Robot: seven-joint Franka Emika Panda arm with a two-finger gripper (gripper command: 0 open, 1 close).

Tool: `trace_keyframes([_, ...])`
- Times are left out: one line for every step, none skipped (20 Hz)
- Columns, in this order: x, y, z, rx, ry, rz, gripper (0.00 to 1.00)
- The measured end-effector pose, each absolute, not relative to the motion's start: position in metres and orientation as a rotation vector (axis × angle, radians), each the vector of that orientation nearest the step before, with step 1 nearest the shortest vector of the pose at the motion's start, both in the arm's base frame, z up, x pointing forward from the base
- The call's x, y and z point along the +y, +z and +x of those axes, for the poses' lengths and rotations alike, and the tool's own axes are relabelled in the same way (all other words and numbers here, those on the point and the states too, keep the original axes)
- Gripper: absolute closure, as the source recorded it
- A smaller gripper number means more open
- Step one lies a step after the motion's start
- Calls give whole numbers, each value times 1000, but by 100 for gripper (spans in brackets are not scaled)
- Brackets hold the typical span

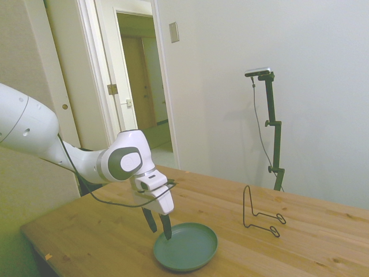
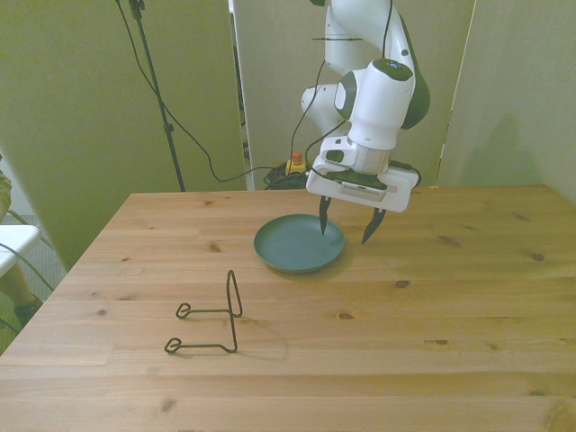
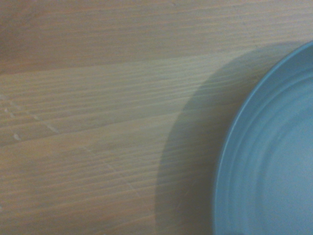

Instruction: Load the plate

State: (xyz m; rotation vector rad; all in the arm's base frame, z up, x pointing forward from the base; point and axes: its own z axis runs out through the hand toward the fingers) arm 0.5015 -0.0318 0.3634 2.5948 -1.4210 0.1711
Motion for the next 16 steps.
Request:
trace_keyframes([-32, 362, 502, -1417, 175, 2586, 0])
trace_keyframes([-33, 360, 502, -1416, 178, 2576, 0])
trace_keyframes([-34, 358, 502, -1421, 180, 2566, 0])
trace_keyframes([-35, 356, 503, -1421, 186, 2555, 0])
trace_keyframes([-35, 355, 503, -1420, 196, 2542, 0])
trace_keyframes([-36, 353, 504, -1422, 205, 2527, 0])
trace_keyframes([-36, 351, 505, -1420, 217, 2516, 100])
trace_keyframes([-35, 352, 507, -1418, 228, 2509, 100])
trace_keyframes([-36, 352, 508, -1410, 239, 2502, 100])
trace_keyframes([-36, 351, 509, -1405, 247, 2497, 100])
trace_keyframes([-36, 351, 510, -1405, 250, 2494, 100])
trace_keyframes([-36, 351, 510, -1403, 251, 2492, 100])
trace_keyframes([-37, 351, 511, -1400, 255, 2489, 100])
trace_keyframes([-38, 351, 511, -1397, 260, 2484, 100])
trace_keyframes([-39, 350, 512, -1395, 262, 2481, 100])
trace_keyframes([-39, 350, 512, -1392, 264, 2478, 100])
